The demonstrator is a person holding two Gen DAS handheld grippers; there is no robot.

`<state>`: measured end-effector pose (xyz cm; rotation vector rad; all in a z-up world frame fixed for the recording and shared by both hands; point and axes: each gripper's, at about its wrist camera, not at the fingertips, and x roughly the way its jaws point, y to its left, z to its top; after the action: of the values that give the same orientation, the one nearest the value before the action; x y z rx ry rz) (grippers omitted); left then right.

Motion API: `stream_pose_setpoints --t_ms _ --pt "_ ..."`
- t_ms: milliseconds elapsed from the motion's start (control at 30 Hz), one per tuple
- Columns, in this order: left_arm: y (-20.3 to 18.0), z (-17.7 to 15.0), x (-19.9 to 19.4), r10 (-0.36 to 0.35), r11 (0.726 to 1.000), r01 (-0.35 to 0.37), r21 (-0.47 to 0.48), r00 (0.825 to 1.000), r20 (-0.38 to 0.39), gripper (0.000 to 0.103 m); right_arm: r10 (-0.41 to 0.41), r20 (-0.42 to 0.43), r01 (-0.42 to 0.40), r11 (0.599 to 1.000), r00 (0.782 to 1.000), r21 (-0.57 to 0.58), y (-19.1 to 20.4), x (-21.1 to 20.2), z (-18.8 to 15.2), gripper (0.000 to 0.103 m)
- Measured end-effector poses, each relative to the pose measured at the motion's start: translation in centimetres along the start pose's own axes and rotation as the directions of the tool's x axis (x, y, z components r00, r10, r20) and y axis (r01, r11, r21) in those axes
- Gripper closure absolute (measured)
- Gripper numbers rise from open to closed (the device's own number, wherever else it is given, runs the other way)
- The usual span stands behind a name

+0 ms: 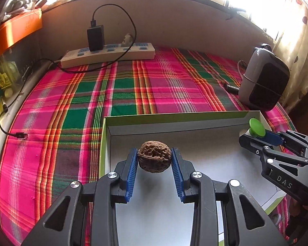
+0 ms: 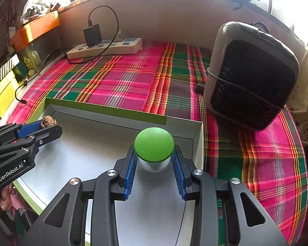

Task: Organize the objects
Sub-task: 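Carry the walnut in the left tool over the grey box while the right tool carries the mushroom object, then lower and open the left tool releasing the walnut while the right tool releases the mushroom object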

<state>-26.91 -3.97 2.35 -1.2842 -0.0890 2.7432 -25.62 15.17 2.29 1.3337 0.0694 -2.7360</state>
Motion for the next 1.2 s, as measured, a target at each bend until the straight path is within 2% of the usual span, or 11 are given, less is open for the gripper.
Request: stream_pose_setpoints --t_ms 1200 --pt "-0.15 0.03 0.29 0.022 1.0 -0.022 0.016 1.0 0.005 0.071 -0.005 0.006 0.005 1.0 1.0 -0.01 0.65 0.44 -0.21 0.066"
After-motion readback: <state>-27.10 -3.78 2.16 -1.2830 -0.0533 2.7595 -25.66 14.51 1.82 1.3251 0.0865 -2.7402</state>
